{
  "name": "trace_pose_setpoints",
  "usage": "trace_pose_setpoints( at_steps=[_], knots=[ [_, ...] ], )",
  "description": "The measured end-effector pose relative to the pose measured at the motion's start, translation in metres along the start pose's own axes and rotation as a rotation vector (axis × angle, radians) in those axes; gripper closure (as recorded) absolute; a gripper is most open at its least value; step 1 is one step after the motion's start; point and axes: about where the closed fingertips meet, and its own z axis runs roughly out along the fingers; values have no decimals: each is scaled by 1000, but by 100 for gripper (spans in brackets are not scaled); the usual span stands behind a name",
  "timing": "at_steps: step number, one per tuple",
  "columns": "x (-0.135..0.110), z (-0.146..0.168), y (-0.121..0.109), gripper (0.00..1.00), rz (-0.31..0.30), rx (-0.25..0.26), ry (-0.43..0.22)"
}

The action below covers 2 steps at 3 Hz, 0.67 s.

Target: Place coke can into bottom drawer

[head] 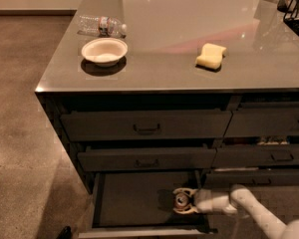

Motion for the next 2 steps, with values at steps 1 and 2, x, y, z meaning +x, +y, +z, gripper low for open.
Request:
trace_pose_setpoints(
  at_steps=[1,2],
  knots=[
    [20,38,6,100,-1,-72,35],
    [35,65,11,100,24,-122,30]
  ],
)
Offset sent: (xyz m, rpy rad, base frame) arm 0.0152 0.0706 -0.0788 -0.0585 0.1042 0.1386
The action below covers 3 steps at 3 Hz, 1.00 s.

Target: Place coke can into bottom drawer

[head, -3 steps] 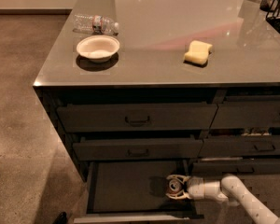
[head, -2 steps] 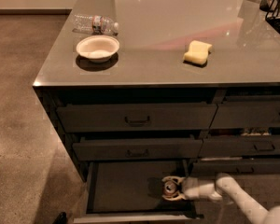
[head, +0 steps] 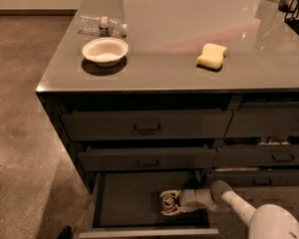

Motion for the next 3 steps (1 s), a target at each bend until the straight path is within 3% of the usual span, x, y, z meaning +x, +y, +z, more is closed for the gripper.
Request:
trace_pose_setpoints(
  at_steps=[1,3],
  knots=[
    [0,4,0,83,0,-5,-3],
    [25,11,-2,37,57,48,-2]
  ],
)
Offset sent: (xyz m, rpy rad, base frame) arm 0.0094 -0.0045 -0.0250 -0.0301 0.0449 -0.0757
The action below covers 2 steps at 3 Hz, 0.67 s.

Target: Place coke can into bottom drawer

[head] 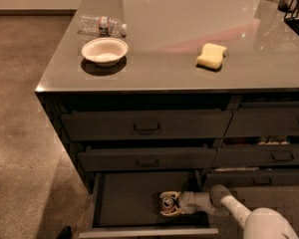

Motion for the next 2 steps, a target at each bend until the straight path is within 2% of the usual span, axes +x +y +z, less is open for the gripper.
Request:
trace_pose_setpoints(
  at_steps=[1,2],
  knots=[
    [2,2,0,14,4,3,-3],
    [2,4,1,0,5,0,-6]
  ],
)
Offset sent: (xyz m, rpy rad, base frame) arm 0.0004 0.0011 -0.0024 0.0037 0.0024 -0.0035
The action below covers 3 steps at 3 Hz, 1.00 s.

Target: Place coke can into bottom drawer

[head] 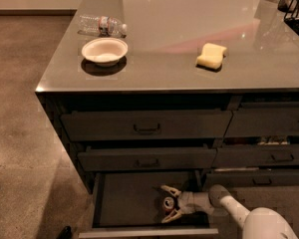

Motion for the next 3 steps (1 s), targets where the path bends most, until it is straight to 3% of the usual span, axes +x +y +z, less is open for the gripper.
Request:
trace_pose_setpoints(
  at_steps=[1,2,3],
  knots=[
    [-12,-3,4,0,-22,-11,6],
    [-38,-17,4,0,-37,36,25],
    [-53,-24,8,0,13,80,92]
  ],
)
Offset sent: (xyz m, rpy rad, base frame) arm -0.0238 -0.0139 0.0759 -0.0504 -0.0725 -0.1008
